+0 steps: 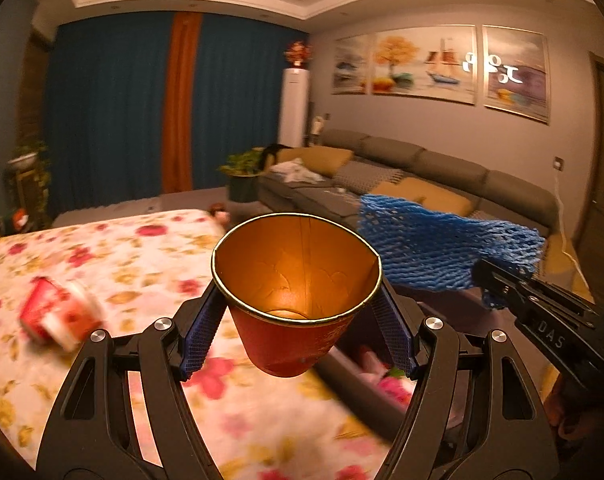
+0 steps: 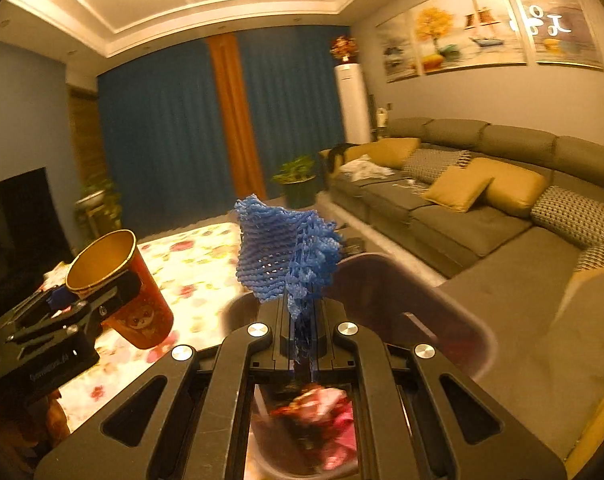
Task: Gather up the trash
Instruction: 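Carry the red cup and blue sleeve in both tools over the grey bin, then open both tools over the grey bin to drop cup and sleeve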
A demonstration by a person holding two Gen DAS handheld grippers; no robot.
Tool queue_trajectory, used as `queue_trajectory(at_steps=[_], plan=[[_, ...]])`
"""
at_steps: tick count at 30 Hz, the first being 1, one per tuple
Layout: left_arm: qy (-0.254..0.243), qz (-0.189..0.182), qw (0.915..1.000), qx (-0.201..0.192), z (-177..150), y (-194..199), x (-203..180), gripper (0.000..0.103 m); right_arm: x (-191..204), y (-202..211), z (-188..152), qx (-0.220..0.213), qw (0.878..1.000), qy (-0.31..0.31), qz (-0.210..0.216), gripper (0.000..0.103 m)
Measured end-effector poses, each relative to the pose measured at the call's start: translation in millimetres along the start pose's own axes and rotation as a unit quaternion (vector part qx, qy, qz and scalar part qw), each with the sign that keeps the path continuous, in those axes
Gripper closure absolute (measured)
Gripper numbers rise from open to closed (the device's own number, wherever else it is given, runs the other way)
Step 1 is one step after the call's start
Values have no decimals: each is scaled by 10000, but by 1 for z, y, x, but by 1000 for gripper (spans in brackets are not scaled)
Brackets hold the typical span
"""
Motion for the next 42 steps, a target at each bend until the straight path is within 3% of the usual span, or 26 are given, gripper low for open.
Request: queue_trajectory(at_steps=[11,26,29,31,38,42], plan=[[-208,-475,9984,215,-14,-46,-51,32,-37,-7,-9,-35,9992,-189,-351,97],[-283,-661,9963,478,-30,-74,-59,31,-39,-17,-4,-35,9989,-279,-373,95],[-298,-695,9958,517,-34,-76,-62,30,-42,-17,-3,-48,9987,-322,-381,82],[-329,-729,9952,558,-36,-78,-64,28,-40,-15,-3,-65,9986,-352,-391,64],[-441,-657,9952,579,-41,-78,-59,15,-45,-9,-4,-132,9973,-505,-512,51],[-403,-608,9954,620,-43,-75,-54,14,-45,-4,-3,-197,9965,-559,-588,45]])
Point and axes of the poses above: each gripper's, at about its wrist camera, not at the fingertips, and y roughly against the way its jaws point, x to its left, z to its top, the point moved 7 cm from there along -y, roughly the way its jaws point, and after that the axes turned 1 degree about z, right-handed, at the moved point
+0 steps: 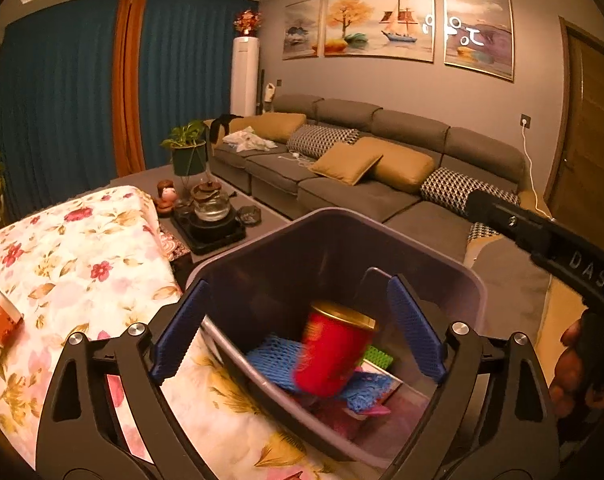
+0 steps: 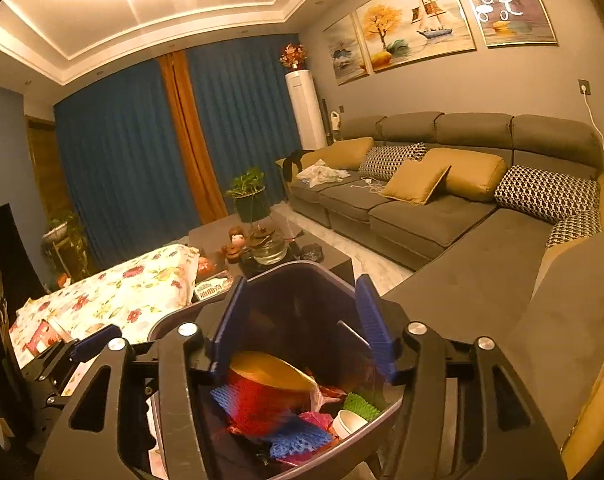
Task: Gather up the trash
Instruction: 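Open both tools over the grey bin to drop cup and sleeve, then move both open tools back to the two lying cups on the bed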
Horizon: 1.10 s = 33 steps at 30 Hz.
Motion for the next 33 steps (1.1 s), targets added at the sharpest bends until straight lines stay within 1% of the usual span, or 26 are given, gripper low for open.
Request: queue_trajectory(at_steps=[5,9,11,17,19,23,24,25,26,28,33], plan=[[71,125,9999,-11,-5,10,10,14,6,3,0,-38,10000,18,5,38],[225,349,9991,-30,-10,23,29,14,12,6,2,-104,9999,83,57,30],[302,440,9986,-44,-12,30,38,14,19,8,2,-115,9998,103,126,29],[525,894,9946,-78,-20,60,81,14,43,5,1,-47,9992,167,359,29],[567,1105,9922,-102,-23,72,99,14,52,5,-1,-43,9989,215,420,29],[691,1468,9866,-153,-29,96,133,14,85,3,-7,38,9968,393,702,29],[730,1581,9846,-165,-30,103,144,14,100,2,-10,71,9955,494,808,29],[774,1683,9825,-169,-32,109,153,14,106,1,-12,85,9947,547,869,29],[836,1808,9798,-177,-34,117,166,14,118,1,-14,100,9936,609,943,28],[941,1969,9757,-203,-36,130,184,14,144,0,-19,121,9907,710,1158,20],[1244,2372,9631,-277,-49,164,234,14,197,-2,-28,206,9836,888,1556,18]])
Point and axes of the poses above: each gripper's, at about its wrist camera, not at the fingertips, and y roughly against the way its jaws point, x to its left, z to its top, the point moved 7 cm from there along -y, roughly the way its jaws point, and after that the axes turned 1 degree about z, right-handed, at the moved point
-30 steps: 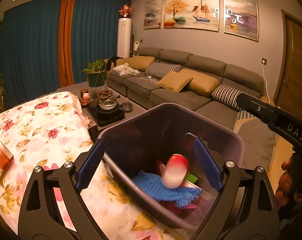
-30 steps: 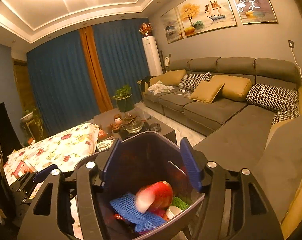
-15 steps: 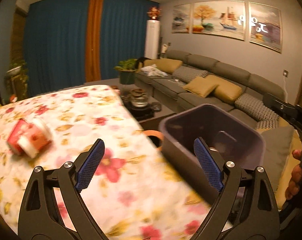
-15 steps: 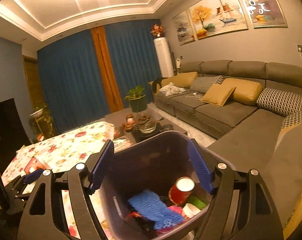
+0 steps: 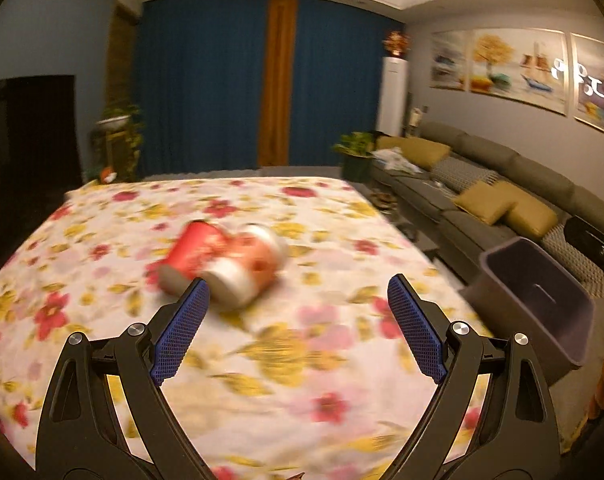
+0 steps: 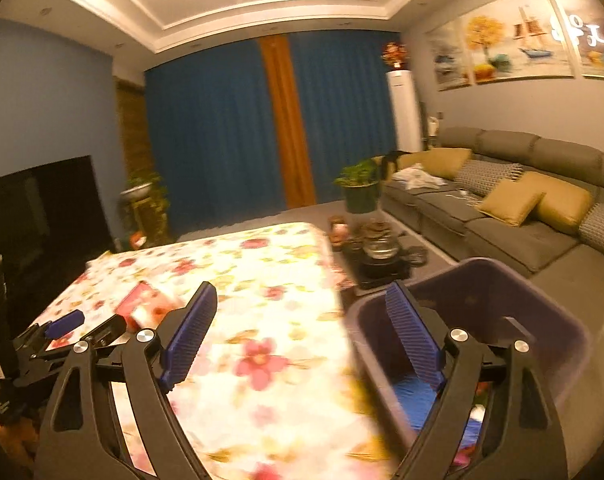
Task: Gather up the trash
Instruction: 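Move both open tools back to the two lying cups on the bed, then grasp the white-orange cup with the right tool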
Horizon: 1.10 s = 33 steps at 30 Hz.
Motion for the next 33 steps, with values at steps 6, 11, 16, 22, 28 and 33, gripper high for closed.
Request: queue_trajectory(at_steps=[6,11,16,22,28,33], plan=[[229,466,9987,-9,1,3,62,14,64,-34,-10,314,9985,205,387,18],[445,797,9958,-42,8,-2,103,14,102,-69,-23,660,9962,335,463,18],[644,969,9932,-58,20,-12,131,14,128,-103,-36,990,9933,298,521,18],[868,1186,9890,-165,33,-34,152,14,153,-146,-47,1293,9903,245,441,18],[1151,1250,9854,69,18,-56,177,14,168,-184,-57,1548,9873,150,335,18],[1271,1388,9821,7,15,-57,191,14,176,-207,-60,1668,9856,-40,284,18]])
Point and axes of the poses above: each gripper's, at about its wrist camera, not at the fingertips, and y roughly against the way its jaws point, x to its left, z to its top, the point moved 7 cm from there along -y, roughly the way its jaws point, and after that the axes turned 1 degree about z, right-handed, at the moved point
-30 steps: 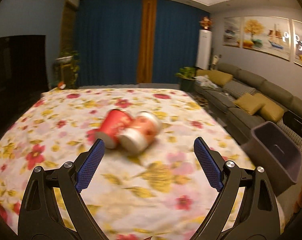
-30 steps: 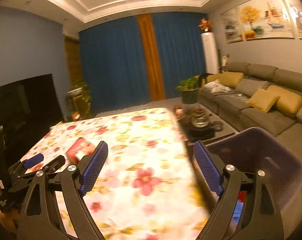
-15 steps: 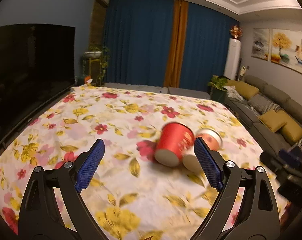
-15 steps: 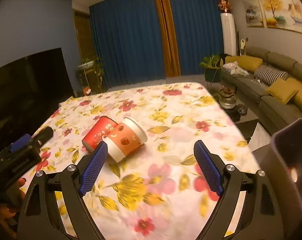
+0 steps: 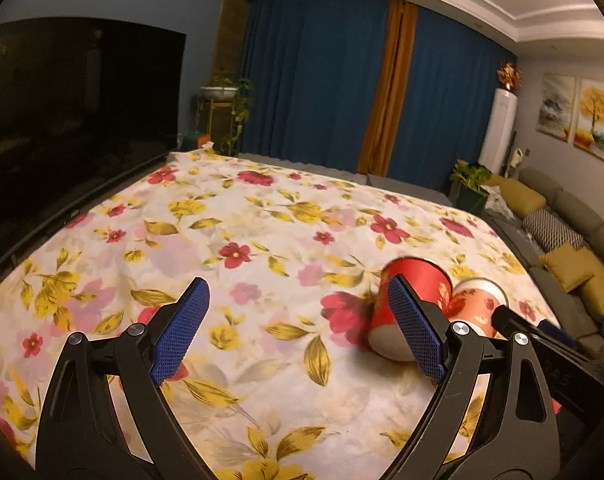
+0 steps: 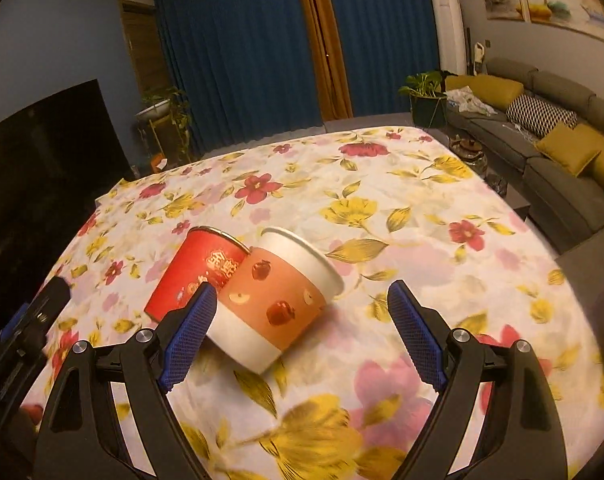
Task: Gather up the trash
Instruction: 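Grasp the white-orange cup with the right tool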
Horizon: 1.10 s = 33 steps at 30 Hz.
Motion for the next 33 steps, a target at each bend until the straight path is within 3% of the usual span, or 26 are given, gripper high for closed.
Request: queue_trajectory(at_steps=[10,33], plan=[[241,0,9997,2,2,-1,13,14,4,-28,5,222,9996,-188,-9,24],[292,-34,9995,133,-5,-7,14,14,10,-48,4,455,9982,-316,242,25]])
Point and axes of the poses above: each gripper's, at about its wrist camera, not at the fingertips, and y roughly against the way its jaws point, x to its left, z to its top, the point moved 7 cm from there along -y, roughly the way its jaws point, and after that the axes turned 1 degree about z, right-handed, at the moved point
